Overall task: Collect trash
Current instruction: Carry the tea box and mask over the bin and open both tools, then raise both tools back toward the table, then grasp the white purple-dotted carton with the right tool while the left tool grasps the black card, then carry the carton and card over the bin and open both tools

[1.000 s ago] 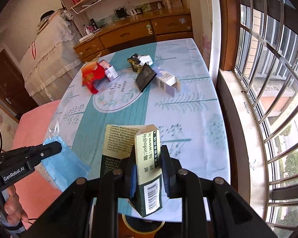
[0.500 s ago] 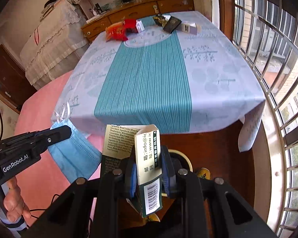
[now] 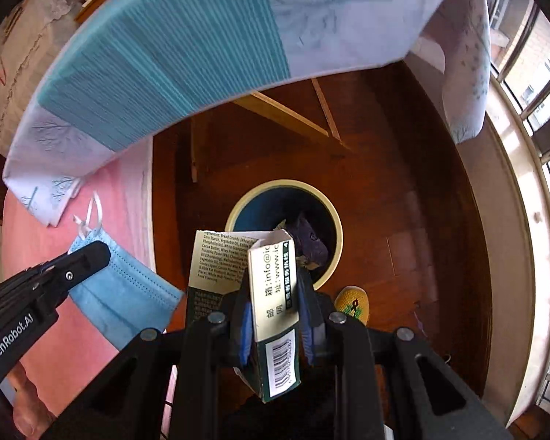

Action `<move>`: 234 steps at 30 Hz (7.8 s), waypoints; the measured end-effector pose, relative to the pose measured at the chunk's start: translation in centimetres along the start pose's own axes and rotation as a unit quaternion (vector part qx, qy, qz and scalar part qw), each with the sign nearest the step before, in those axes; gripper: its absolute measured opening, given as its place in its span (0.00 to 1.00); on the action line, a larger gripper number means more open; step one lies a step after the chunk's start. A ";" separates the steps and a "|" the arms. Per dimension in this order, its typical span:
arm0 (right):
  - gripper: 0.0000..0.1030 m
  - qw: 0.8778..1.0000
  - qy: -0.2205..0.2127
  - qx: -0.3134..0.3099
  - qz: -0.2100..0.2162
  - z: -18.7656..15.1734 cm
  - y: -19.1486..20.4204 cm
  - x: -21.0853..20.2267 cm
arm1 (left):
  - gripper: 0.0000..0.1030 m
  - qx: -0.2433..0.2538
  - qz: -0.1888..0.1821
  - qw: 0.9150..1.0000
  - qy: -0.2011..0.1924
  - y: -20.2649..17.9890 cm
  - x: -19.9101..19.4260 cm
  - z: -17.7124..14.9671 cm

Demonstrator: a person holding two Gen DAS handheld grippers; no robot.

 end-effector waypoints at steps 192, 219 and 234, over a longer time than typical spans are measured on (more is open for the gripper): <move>0.35 0.994 -0.043 -0.061 0.085 1.7 6.9 -16.8 | 0.59 0.089 -0.001 0.994 -0.071 -0.9 -14.0 3.9; 0.52 0.998 0.029 0.029 0.038 0.3 -2.8 17.3 | 0.95 0.046 0.059 0.997 0.007 4.4 18.2 -0.2; 0.52 0.998 0.028 0.026 0.048 0.9 -1.3 11.4 | 0.95 0.045 0.072 0.996 -0.004 3.9 11.7 0.6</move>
Point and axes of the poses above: each gripper's, at about its wrist camera, not at the fingertips, and x roughly the way its jaws point, y to its left, z to its top, the point moved 6 cm from there along x, roughly the way its jaws point, and after that the axes turned 2 degrees about -z, right-handed, at the moved point
